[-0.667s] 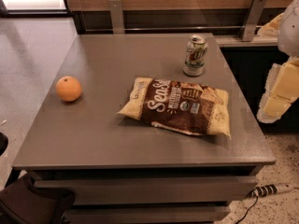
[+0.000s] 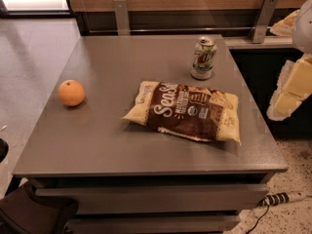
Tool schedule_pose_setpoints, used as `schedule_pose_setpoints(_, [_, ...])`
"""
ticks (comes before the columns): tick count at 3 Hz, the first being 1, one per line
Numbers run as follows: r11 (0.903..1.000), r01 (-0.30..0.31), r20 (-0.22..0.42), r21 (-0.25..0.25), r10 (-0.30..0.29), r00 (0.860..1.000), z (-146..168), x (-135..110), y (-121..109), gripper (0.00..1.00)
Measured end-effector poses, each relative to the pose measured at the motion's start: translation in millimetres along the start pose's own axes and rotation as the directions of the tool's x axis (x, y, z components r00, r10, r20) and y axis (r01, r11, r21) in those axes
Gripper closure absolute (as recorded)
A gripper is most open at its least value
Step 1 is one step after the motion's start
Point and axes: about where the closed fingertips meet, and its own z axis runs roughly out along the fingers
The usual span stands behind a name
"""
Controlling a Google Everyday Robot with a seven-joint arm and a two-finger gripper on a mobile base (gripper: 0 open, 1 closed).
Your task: Knock 7up can over
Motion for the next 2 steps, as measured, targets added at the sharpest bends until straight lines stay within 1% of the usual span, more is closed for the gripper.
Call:
schedule_pose_setpoints(1, [0.9973,-0.047,0.185,0.058,0.035,0.982,18,-7,-45,0.0])
schedule_pose_setpoints(2, [0.9846,-0.144,0.422,0.098,0.09,0.902,44,-30,-92,0.0])
